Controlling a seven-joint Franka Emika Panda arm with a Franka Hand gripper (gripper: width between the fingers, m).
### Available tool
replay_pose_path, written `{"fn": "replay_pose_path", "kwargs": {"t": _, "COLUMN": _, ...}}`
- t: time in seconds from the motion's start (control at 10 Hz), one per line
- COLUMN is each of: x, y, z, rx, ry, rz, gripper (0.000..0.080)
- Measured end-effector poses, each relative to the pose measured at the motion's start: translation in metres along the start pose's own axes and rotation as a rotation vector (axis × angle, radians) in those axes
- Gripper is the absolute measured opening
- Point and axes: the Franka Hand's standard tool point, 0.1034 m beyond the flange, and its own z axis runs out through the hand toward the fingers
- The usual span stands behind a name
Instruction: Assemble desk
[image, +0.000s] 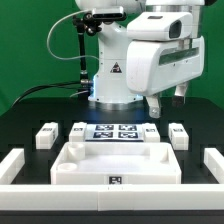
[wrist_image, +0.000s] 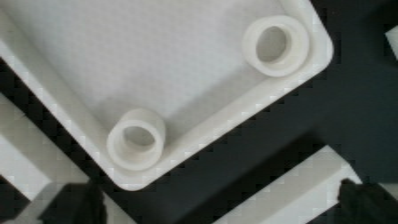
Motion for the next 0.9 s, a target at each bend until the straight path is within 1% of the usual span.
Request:
{"fn": "replay_pose_path", "kwargs": {"t": 0.7, "x": 0.0, "y": 0.0, "z": 0.0, "rx": 0.001, "ry": 0.0, "rz": -0.007, "gripper": 0.0649}}
{"fn": "replay_pose_path", "kwargs": {"t": 0.8, "x": -0.001, "y": 0.001, "z": 0.001, "rx": 0.0, "ry": -0.001, "rz": -0.036, "gripper": 0.0649}}
{"fn": "replay_pose_path", "kwargs": {"t": 0.9, "x": -0.01, "y": 0.001, "z": 0.004, "rx": -0.005, "ry": 0.004, "rz": -0.11, "gripper": 0.0649}}
